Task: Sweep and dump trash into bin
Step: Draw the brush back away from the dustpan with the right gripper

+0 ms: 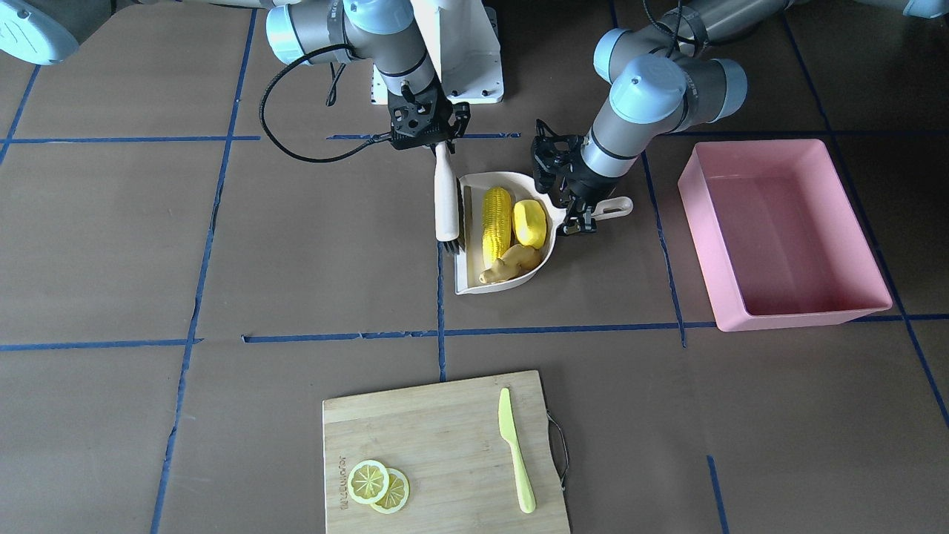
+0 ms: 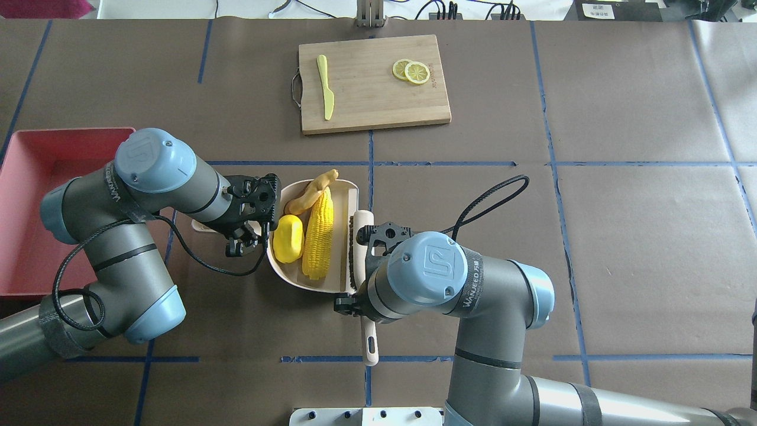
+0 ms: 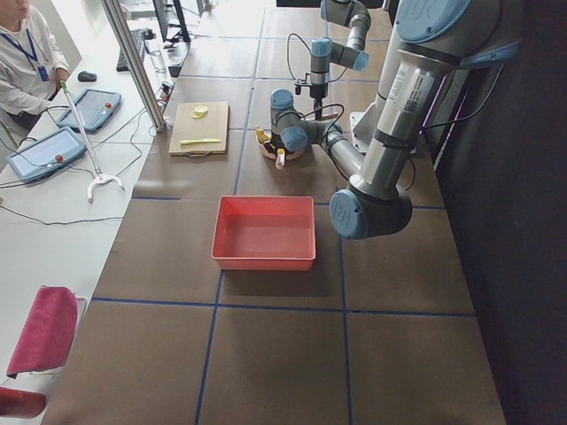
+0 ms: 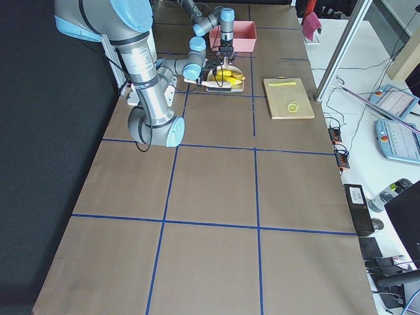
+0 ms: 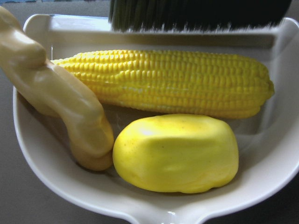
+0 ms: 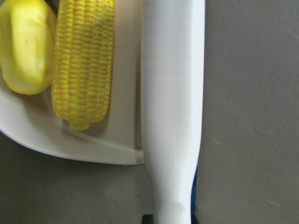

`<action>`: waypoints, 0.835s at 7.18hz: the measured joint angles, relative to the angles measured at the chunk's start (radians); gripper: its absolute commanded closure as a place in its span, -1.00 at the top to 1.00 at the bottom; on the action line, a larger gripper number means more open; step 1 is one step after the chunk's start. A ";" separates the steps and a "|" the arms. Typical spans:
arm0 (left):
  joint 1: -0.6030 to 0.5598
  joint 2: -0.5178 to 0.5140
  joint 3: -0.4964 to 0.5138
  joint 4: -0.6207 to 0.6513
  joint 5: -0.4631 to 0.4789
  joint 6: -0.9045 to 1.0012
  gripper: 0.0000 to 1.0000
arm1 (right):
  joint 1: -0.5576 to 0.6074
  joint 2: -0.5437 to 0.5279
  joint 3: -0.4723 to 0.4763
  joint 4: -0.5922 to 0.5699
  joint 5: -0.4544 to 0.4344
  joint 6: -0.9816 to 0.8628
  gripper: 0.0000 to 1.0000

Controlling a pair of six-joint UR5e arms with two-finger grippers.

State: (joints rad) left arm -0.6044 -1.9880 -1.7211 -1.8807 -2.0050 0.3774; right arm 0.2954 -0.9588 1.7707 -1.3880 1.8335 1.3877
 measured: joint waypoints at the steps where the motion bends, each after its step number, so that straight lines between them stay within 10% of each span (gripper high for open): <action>1: 0.000 0.001 0.000 0.000 0.000 0.000 -1.00 | 0.001 -0.007 0.048 -0.078 0.003 -0.011 -1.00; 6: -0.001 0.002 -0.001 -0.009 -0.003 -0.002 -1.00 | 0.045 -0.047 0.101 -0.266 0.003 -0.156 -1.00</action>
State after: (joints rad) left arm -0.6058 -1.9858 -1.7219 -1.8900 -2.0077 0.3756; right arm 0.3409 -1.0054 1.8713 -1.6545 1.8366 1.2316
